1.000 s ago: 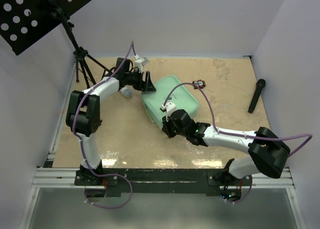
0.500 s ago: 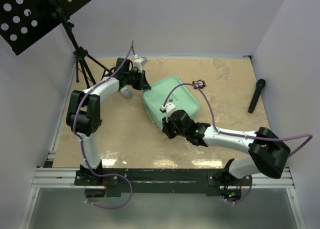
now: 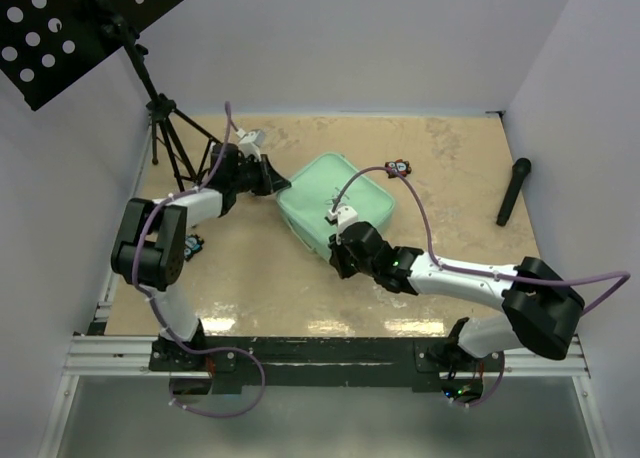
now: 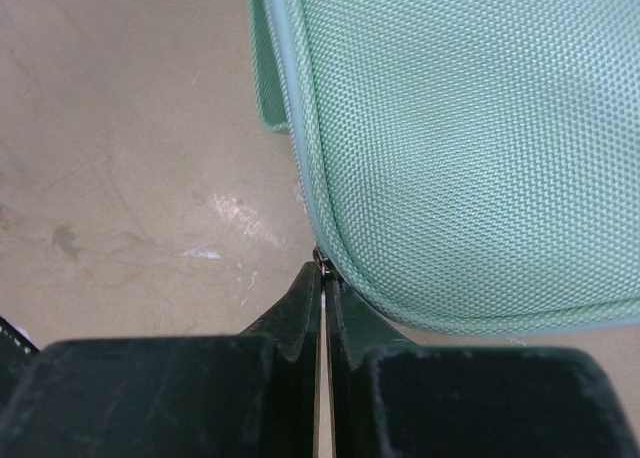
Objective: Organize the medicine kit
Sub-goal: Zip the medicine box at the center of the board.
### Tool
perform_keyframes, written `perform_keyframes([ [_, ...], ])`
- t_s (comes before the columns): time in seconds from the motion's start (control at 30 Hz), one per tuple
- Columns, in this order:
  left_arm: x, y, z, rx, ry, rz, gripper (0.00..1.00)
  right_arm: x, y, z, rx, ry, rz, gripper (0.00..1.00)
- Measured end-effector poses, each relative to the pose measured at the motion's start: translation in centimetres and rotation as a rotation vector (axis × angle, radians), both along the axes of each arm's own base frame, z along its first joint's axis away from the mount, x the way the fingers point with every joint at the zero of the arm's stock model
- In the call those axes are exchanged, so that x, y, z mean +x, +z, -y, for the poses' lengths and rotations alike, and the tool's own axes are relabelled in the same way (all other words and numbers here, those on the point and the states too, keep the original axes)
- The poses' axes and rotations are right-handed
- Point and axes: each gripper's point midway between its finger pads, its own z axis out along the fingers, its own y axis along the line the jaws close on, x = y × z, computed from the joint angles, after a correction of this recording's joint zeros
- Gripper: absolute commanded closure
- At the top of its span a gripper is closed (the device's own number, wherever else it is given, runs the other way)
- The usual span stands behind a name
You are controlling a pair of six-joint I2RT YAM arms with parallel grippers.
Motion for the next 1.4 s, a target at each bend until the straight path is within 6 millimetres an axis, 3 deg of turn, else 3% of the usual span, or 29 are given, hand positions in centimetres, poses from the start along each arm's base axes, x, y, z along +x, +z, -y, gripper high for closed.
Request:
perform_keyframes([
  [0.2,-2.8,-0.1,-2.0,-0.123,0.221,-0.023,1.0,1.3,0.1,0.9,0.005,-0.112,0.014,1.0],
  [0.37,-4.1,0.1,-2.5,-0.188,0.327,-0.052,1.0,2.3,0.2,1.4,0.008,-0.166,0.036,1.0],
  [0.57,-4.6,0.6,-2.2,-0.178,0.413,-0.03,1.0,3.2,-0.4,0.6,0.003,-0.184,0.043,1.0],
  [1.07,-5.0,0.4,-4.3,-0.147,0.594,0.008,1.0,5.8,0.0,-2.0,-0.021,-0.173,0.061,1.0],
  [1.23,-5.5,0.8,-3.6,-0.164,0.591,0.008,1.0,6.4,1.4,-2.7,-0.019,-0.147,0.094,1.0],
  [1.4,-5.9,1.3,-3.0,-0.19,0.58,0.004,1.0,6.0,2.7,-1.9,-0.047,-0.122,0.119,1.0],
])
